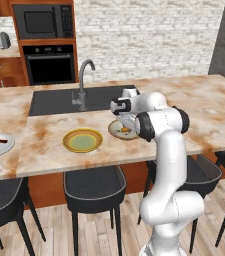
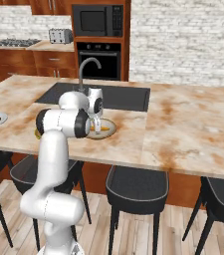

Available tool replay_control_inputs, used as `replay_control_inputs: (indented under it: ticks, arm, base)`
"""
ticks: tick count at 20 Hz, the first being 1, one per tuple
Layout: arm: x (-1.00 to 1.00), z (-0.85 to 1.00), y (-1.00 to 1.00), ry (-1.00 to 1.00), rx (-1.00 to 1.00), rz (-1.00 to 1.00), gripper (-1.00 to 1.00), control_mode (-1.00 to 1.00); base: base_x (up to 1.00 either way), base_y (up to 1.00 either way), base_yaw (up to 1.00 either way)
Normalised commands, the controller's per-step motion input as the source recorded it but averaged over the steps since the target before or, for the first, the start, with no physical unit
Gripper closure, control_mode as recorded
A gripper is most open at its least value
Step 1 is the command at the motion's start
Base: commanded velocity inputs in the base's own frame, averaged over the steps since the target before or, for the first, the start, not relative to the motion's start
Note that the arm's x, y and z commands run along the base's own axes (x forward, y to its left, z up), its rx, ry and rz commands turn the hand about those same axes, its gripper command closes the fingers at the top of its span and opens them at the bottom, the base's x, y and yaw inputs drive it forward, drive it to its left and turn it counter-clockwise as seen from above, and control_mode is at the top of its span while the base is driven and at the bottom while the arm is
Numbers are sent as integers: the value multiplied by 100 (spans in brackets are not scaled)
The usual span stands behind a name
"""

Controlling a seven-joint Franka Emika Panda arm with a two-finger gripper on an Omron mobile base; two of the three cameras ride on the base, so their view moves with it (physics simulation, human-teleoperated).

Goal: Pick the chicken drumstick and carrot from their plates and place them in the bowl. Then put the bowl in the fridge.

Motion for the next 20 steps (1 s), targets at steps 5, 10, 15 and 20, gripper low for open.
replay_control_inputs:
  ticks: [5,10,15,20]
  arm:
    - [5,-20,0,14,0,9,-100,-100]
    - [2,-12,-1,10,0,5,-100,-100]
    - [0,11,-5,1,2,3,-100,-100]
    - [-19,55,-1,0,3,0,-100,-100]
  base:
    - [0,0,0]
    - [0,0,0]
    - [0,0,0]
    - [0,0,0]
